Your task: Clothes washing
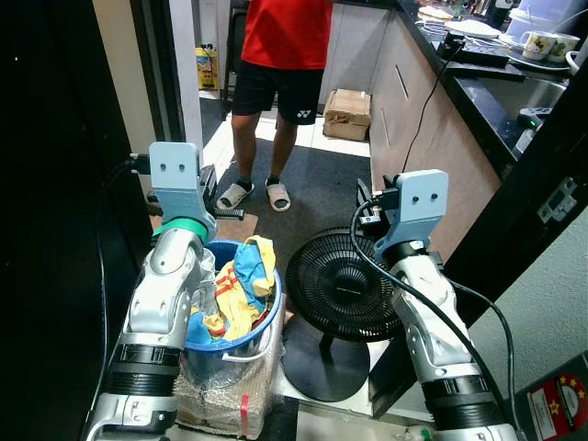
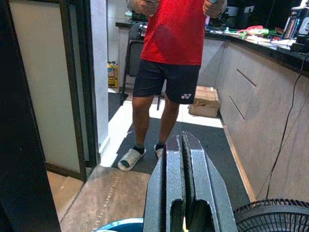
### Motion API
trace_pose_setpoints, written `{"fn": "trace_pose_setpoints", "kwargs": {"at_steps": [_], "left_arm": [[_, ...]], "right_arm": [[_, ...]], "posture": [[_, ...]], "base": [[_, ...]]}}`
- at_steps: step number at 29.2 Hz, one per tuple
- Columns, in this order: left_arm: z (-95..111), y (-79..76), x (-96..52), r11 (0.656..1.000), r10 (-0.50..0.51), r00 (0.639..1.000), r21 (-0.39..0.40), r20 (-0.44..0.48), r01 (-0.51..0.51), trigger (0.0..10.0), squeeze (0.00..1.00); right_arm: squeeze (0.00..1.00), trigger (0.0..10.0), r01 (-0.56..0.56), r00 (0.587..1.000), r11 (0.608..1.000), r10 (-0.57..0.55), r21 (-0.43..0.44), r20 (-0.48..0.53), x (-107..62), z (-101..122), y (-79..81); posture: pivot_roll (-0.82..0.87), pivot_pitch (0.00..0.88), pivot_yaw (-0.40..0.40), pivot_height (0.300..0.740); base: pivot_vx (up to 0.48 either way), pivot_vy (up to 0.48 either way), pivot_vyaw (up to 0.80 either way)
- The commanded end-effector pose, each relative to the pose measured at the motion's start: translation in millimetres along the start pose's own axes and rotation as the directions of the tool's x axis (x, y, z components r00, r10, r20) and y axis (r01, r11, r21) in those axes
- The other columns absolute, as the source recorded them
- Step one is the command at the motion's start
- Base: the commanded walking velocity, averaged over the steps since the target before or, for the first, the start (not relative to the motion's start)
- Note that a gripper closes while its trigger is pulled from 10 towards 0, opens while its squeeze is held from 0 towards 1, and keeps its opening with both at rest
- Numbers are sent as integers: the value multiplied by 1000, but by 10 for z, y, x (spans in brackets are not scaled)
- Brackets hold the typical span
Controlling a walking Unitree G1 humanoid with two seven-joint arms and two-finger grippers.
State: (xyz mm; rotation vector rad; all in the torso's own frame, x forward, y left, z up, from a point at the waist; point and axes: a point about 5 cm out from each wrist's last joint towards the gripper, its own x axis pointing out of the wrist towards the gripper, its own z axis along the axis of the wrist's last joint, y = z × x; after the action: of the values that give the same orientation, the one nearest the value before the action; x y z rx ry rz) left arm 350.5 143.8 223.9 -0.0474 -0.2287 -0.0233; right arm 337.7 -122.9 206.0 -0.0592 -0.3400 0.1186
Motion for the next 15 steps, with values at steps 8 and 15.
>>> {"fn": "trace_pose_setpoints", "kwargs": {"at_steps": [8,15], "left_arm": [[-38,-32,0,1000,-9,1000,3,-10,9,10000,0],[-38,-34,-1,1000,-8,1000,5,-12,8,10000,0]], "right_arm": [[0,10000,0,1000,1000,0,-4,-14,-20,-41,-3],[0,10000,-5,1000,1000,5,-5,-15,-23,-43,3]], "posture": [[83,0,-50,740],[83,0,-51,740]], "base": [[-205,0,0],[-304,0,0]]}}
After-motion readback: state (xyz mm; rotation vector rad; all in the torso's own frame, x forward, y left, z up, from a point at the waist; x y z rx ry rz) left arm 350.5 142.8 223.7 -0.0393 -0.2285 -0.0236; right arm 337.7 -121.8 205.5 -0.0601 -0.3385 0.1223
